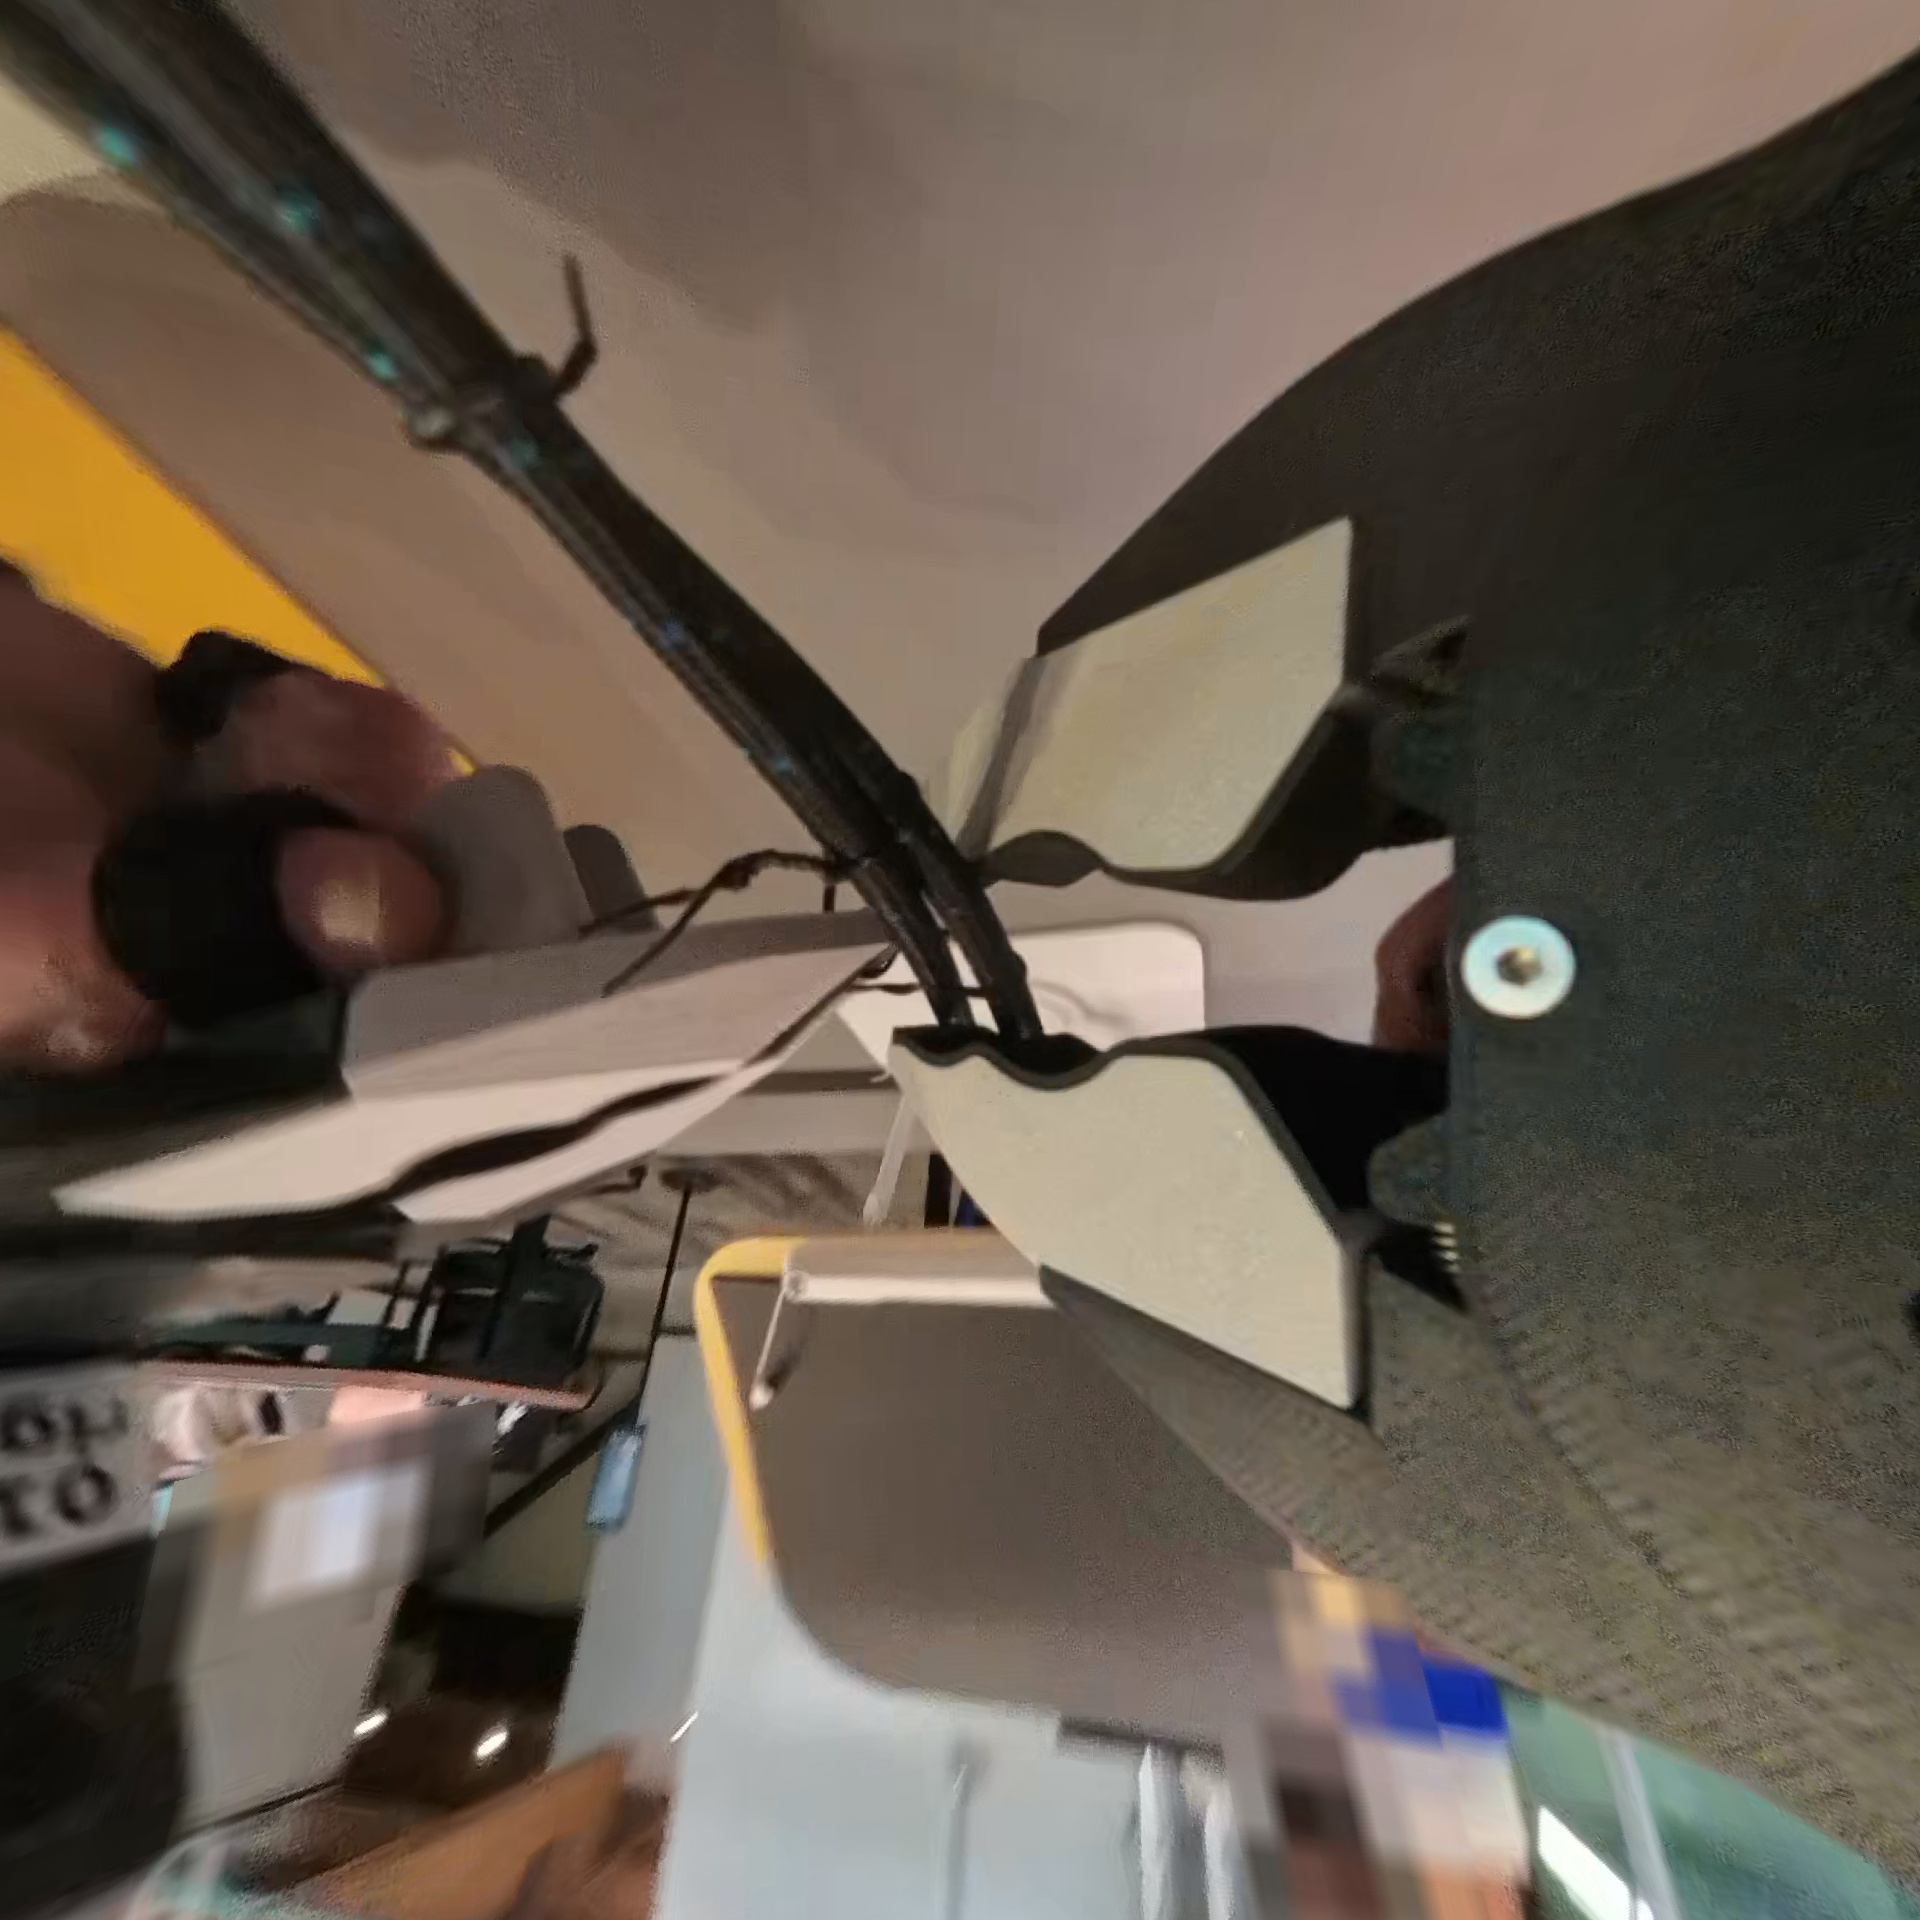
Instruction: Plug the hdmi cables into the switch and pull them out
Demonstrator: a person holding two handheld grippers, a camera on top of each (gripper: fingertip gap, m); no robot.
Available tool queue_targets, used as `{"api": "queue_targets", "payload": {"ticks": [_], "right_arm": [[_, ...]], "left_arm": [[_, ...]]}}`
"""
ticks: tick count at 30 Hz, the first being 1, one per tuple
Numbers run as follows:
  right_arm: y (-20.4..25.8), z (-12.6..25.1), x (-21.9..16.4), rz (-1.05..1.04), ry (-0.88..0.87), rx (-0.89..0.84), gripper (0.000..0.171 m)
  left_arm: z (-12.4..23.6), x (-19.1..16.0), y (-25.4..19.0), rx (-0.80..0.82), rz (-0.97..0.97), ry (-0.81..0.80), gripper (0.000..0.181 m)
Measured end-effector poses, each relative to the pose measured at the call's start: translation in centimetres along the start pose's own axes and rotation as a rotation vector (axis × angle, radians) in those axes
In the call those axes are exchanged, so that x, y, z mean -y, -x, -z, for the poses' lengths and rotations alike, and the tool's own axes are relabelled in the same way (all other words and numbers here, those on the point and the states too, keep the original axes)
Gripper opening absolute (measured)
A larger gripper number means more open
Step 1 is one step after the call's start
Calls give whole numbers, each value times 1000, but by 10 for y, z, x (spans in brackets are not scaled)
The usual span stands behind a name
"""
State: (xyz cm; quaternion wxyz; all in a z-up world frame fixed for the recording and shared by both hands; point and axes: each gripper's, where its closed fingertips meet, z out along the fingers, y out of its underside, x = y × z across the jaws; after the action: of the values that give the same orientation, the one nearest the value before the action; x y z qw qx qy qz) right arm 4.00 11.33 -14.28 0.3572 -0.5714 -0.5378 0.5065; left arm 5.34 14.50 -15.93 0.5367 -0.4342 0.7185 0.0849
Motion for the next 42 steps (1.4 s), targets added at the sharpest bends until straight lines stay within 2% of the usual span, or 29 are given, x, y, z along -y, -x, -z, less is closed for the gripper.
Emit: {"api": "queue_targets", "payload": {"ticks": [3, 5, 11, 14, 16, 19, 23, 28, 31, 39, 42], "right_arm": [[1, 0, 0, 37, 6, -5, 0], [1, 1, 0, 62, 4, -18, 0], [3, 3, 1, 180, -8, -67, 0], [-9, 6, -6, 312, 70, -203, 0], [-11, 6, -13, 382, 137, -254, 0], [-11, 5, -20, 377, 140, -257, 0], [-7, -1, -21, 348, 118, -238, 0], [1, 3, -17, 218, -1, -154, 0], [3, 4, -17, 190, -21, -133, 0], [4, 4, -19, 149, -35, -103, 0], [5, 12, -15, 115, -89, -69, 0]], "left_arm": [[0, 2, -7, -101, 305, -25, 11], [1, 5, -16, -228, 531, -48, 6], [7, 26, -26, -545, 1220, -222, 6], [8, 36, -25, -638, 1520, -347, 6], [9, 41, -27, -649, 1639, -413, 9], [12, 45, -30, -609, 1649, -451, 19], [14, 42, -36, -505, 1520, -433, 29], [32, 21, -19, -164, 1229, -386, 49], [44, 11, -13, -43, 1012, -334, 49], [60, 12, -9, -74, 794, -294, 55], [75, 12, 2, -117, 882, -364, 55]]}}
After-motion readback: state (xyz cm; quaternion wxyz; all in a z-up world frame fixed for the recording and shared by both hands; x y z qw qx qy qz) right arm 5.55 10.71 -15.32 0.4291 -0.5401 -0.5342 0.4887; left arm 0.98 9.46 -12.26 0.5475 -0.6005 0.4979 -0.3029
